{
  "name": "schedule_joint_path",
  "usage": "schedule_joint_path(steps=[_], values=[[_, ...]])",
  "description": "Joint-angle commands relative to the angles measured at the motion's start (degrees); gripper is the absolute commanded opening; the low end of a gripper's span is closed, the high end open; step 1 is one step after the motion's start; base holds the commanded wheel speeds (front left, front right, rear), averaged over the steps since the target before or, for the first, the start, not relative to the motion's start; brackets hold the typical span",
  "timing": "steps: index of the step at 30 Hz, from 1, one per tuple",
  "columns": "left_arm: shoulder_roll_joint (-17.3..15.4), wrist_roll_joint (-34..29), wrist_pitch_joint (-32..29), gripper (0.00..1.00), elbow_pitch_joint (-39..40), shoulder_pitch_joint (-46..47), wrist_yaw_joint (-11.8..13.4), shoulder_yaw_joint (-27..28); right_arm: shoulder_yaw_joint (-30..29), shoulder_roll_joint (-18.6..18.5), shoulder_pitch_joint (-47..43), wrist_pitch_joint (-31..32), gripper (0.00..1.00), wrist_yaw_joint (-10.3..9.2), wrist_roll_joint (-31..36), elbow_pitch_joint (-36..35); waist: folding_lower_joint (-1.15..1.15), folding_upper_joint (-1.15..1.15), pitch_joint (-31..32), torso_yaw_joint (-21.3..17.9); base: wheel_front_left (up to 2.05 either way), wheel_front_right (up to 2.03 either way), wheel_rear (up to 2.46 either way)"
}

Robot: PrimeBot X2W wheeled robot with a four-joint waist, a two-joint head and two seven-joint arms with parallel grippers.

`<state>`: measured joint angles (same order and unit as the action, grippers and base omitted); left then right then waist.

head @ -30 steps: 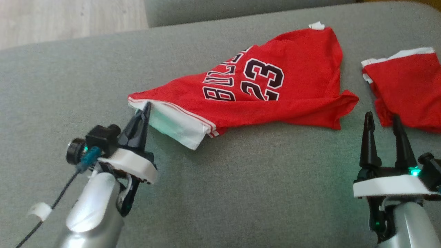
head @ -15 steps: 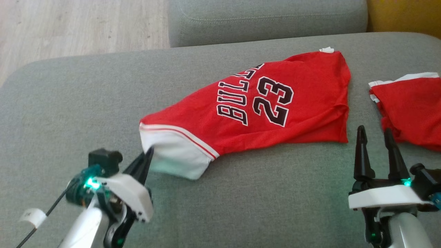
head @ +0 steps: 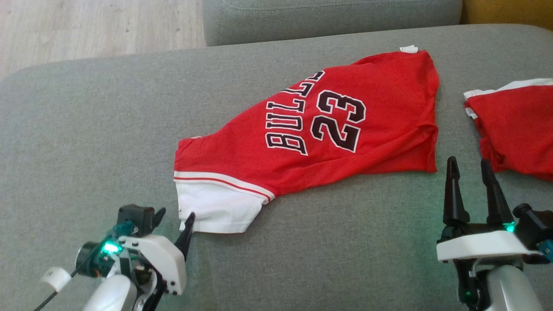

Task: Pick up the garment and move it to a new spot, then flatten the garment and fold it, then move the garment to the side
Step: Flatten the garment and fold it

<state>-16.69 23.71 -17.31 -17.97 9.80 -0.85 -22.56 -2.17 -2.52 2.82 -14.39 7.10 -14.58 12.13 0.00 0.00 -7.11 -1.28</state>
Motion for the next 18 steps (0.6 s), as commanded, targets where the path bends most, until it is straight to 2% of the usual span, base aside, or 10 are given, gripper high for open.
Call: schedule_joint_path(steps=[1, 11, 18], values=[[-1.3, -0.4, 1.5, 1.00, 1.8, 3.5, 0.7, 2.4, 1.1, -0.4, 1.8, -0.6, 1.00, 0.39, 0.4, -1.5, 0.00, 0.00, 0.0, 0.2, 0.00, 0.00, 0.00], [1.1, -1.8, 19.3, 1.00, 6.3, 4.3, 2.2, 5.0, -0.5, -0.4, 2.5, -0.6, 1.00, 0.39, 1.2, -2.8, 0.00, 0.00, 1.2, 2.1, 0.00, 0.00, 0.00], [4.2, -2.4, 28.5, 1.00, 7.3, -0.4, 4.9, 5.2, -0.9, -0.4, 1.8, -0.6, 1.00, 0.39, 1.8, -3.7, 0.00, 0.00, 2.0, 2.5, 0.00, 0.00, 0.00]])
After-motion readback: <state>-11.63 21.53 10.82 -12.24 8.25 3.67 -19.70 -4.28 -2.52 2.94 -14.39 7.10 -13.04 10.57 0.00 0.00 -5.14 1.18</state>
